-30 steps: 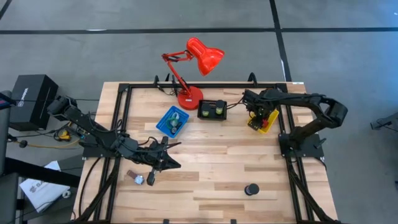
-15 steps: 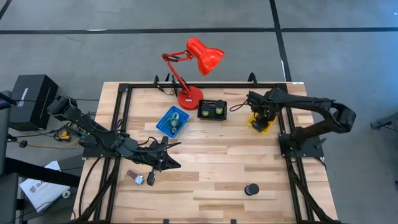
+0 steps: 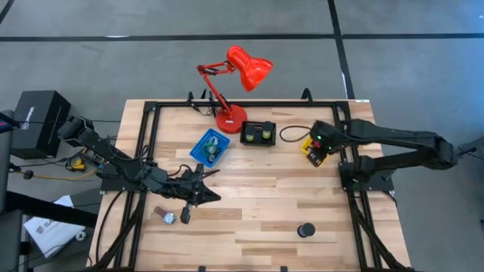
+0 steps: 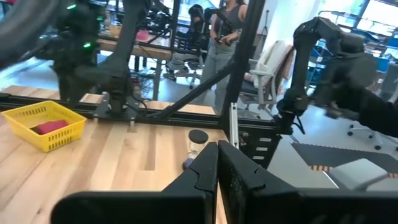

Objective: Pick & Place Office items
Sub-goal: Put the brown watch into the blue bin

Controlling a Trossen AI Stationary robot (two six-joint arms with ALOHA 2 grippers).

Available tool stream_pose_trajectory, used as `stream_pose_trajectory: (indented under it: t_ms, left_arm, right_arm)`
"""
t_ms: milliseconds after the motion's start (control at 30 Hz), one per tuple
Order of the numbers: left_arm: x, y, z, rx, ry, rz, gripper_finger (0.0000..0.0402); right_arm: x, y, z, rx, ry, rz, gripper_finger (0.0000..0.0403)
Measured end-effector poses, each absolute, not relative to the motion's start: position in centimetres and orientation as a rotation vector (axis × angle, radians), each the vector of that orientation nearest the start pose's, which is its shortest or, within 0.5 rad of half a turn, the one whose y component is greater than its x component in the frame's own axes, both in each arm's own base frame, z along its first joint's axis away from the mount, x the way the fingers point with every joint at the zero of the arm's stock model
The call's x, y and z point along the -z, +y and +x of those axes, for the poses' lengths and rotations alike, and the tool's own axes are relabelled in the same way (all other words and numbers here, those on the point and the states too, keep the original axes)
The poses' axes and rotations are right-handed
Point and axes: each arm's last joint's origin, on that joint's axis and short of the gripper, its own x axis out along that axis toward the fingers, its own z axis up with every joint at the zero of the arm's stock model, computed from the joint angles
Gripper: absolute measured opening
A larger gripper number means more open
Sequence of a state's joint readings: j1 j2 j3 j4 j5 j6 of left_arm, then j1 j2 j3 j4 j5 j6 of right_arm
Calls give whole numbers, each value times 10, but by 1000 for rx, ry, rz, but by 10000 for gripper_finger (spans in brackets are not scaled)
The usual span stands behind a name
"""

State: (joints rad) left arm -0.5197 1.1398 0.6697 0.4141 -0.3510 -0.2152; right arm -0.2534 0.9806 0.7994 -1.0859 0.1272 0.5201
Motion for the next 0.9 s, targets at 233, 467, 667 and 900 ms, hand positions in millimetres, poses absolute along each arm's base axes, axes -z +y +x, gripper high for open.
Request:
stream_pose_trajectory:
  t_ms: [233,467,667,900]
  left_arm:
    - [-281,-114,222,120,62,-191,2]
    - [-281,-114,222,113,57,-193,2]
    - [-281,-113,223,108,56,-193,2]
    - [-292,-111,225,44,17,-247,22]
  right_arm:
    - [-264,0,154,355,959,396,165]
    - [-273,42,165,73,834,307,164]
    - [-272,72,165,-106,825,193,164]
    - [-257,92,177,-192,580,93,163]
